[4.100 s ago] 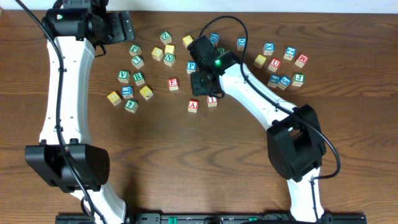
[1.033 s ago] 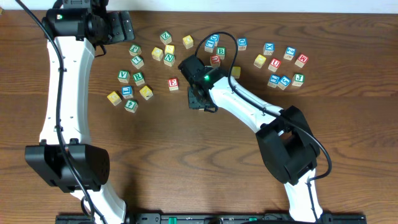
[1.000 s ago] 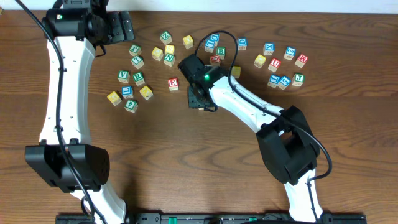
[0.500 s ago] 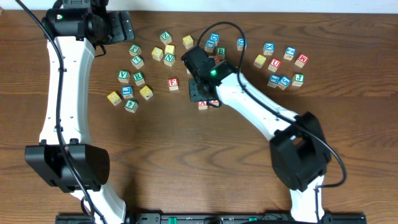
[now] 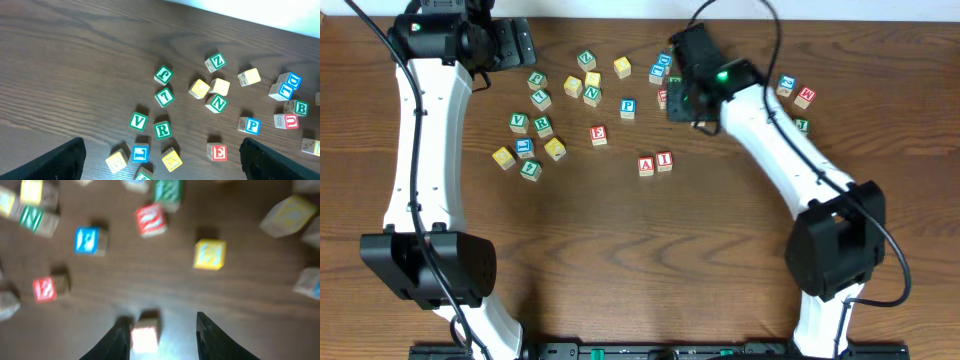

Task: Spell out AI2
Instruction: 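Lift the right gripper and move it to the far right blocks, then lower the right gripper onto the blue 2 block and grasp it, then carry the 2 block toward the A and I blocks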

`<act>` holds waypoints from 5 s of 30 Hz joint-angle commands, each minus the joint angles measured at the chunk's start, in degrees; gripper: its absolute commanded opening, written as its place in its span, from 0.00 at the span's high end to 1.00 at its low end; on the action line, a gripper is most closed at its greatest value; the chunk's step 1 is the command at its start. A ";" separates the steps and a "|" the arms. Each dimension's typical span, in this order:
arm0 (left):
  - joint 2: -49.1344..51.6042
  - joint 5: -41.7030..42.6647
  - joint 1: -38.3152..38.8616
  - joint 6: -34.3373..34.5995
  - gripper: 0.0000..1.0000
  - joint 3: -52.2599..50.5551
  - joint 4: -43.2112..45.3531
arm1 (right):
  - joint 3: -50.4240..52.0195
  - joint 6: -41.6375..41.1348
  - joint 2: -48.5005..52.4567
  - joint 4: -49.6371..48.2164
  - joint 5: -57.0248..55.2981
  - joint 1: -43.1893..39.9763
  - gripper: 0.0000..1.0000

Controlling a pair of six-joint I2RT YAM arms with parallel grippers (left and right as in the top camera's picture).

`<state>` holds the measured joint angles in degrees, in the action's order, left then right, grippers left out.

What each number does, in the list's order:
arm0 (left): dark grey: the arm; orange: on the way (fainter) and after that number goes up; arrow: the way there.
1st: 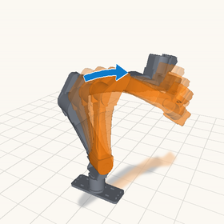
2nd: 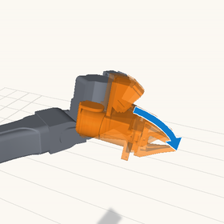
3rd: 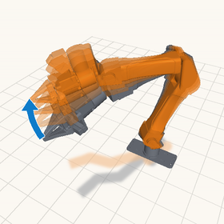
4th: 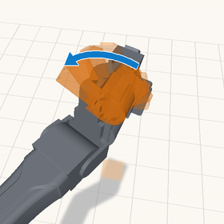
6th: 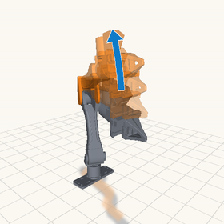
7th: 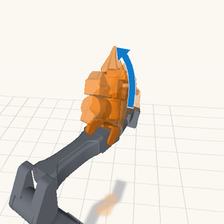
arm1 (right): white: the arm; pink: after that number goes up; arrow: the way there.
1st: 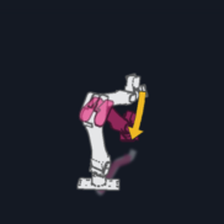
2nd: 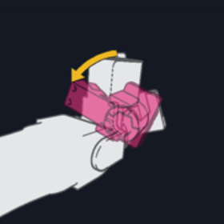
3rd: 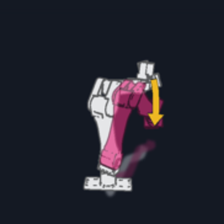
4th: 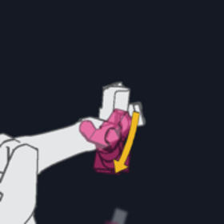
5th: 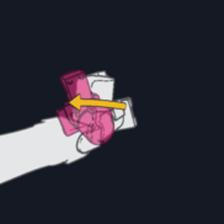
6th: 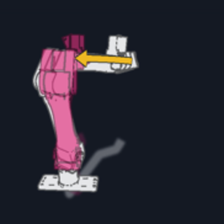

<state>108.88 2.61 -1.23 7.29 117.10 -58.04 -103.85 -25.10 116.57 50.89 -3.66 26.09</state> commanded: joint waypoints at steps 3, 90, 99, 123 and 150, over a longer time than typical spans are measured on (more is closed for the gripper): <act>0.42 -0.52 0.02 -0.13 0.02 0.39 0.00 | -1.38 1.55 -1.05 -2.56 -3.72 -6.43 0.62; 0.42 -0.52 0.02 -0.13 0.02 0.39 0.00 | -1.36 8.02 18.78 -24.50 4.46 -28.44 0.68; 0.42 -0.52 0.02 -0.11 0.02 0.39 0.00 | -1.36 8.02 18.78 -24.59 4.48 -28.44 0.77; 0.42 -0.52 0.02 -0.11 0.02 0.39 0.00 | -1.42 13.05 6.73 -16.85 7.76 -28.00 0.89; 0.42 -0.52 0.02 -0.13 0.02 0.39 0.00 | 2.49 36.65 3.13 5.22 14.23 -9.42 0.89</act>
<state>108.88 2.61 -1.23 7.31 117.10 -58.04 -103.42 6.28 120.46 56.14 10.72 15.33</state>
